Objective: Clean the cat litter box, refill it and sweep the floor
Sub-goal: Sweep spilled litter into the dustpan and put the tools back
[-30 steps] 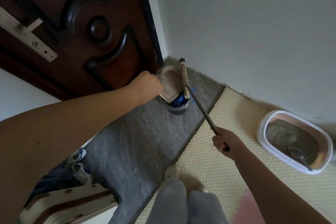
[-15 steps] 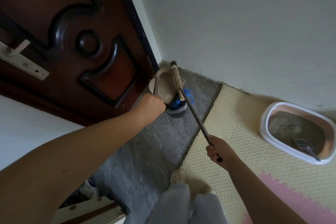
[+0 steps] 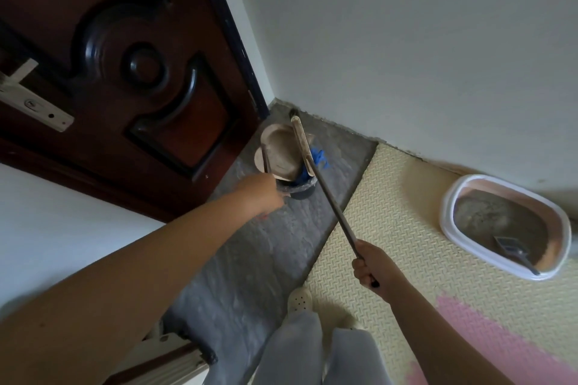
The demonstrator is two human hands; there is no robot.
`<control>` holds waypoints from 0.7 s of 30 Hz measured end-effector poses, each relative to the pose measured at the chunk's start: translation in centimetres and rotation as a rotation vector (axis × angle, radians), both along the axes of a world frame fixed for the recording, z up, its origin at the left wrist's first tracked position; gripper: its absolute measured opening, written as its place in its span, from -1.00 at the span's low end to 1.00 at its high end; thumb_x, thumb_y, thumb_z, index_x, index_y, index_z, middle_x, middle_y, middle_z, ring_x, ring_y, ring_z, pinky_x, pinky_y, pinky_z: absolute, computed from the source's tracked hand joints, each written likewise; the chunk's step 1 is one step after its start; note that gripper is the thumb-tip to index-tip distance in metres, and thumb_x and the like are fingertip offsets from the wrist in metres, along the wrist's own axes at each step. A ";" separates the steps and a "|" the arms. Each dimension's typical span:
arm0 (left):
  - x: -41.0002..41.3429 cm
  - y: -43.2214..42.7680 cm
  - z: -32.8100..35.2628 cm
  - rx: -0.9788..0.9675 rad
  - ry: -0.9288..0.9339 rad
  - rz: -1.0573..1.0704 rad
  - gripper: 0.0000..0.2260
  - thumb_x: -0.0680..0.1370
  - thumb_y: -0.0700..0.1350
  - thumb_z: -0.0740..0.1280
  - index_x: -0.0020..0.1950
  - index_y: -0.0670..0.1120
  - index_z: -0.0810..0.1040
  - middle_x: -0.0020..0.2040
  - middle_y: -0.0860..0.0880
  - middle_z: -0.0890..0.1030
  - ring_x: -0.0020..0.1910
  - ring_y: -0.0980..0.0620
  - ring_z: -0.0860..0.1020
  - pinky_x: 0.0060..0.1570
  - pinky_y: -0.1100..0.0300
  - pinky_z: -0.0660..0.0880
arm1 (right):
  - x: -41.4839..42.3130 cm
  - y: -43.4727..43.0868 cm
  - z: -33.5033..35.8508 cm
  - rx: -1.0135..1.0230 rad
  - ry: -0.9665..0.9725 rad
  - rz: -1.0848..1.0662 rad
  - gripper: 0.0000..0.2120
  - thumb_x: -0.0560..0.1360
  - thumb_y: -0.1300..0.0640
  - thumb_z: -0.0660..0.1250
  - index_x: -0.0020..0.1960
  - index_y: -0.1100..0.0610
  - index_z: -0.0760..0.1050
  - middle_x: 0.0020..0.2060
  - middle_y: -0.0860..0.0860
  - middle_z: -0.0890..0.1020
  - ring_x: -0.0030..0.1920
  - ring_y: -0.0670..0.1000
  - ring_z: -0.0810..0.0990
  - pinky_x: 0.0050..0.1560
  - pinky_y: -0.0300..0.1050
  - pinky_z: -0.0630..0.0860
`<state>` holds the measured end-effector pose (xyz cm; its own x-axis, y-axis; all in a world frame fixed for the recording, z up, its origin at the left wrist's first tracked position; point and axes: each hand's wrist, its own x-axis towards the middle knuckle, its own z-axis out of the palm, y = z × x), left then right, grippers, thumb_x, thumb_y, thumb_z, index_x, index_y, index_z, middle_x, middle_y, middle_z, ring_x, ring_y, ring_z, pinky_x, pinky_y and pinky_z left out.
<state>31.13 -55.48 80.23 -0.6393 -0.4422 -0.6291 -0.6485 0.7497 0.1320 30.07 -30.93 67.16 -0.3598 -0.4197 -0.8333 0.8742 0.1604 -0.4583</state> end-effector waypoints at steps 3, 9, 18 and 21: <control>0.4 -1.6 -0.2 0.495 -0.026 0.563 -0.69 0.49 -0.16 0.39 0.22 -0.13 0.54 -0.06 -0.14 0.59 -0.30 0.03 0.61 -0.25 0.15 0.62 | -0.2 0.1 0.2 0.000 -0.009 0.002 -0.73 0.64 0.08 0.07 -0.24 0.05 0.25 -0.51 -0.06 0.27 -0.60 -0.17 0.17 -0.67 -0.36 0.07; 1.9 -1.6 -1.3 0.912 0.012 0.909 -0.71 0.51 -0.20 0.37 0.23 -0.18 0.53 -0.20 -0.07 0.53 -0.41 0.15 0.51 -0.53 0.37 0.44 | -0.1 -0.1 0.6 0.019 0.008 0.020 -0.74 0.64 0.07 0.07 -0.22 0.04 0.24 -0.50 -0.06 0.24 -0.59 -0.17 0.16 -0.66 -0.37 0.05; 3.8 -0.8 -1.9 0.662 0.072 0.827 -0.76 0.49 -0.28 0.29 0.13 -0.11 0.59 -0.10 -0.07 0.56 -0.44 0.17 0.45 -0.62 0.39 0.32 | 0.1 0.3 1.7 0.010 0.040 0.031 -0.74 0.64 0.07 0.07 -0.22 0.06 0.24 -0.48 -0.05 0.23 -0.58 -0.16 0.16 -0.68 -0.35 0.08; 4.4 -0.5 -1.4 0.604 0.096 0.794 -0.75 0.51 -0.28 0.28 0.13 -0.06 0.59 -0.14 -0.07 0.54 -0.42 0.15 0.45 -0.59 0.39 0.33 | 0.1 0.6 1.8 -0.002 0.057 0.025 -0.74 0.64 0.05 0.08 -0.22 0.05 0.25 -0.48 -0.05 0.23 -0.59 -0.16 0.16 -0.68 -0.35 0.09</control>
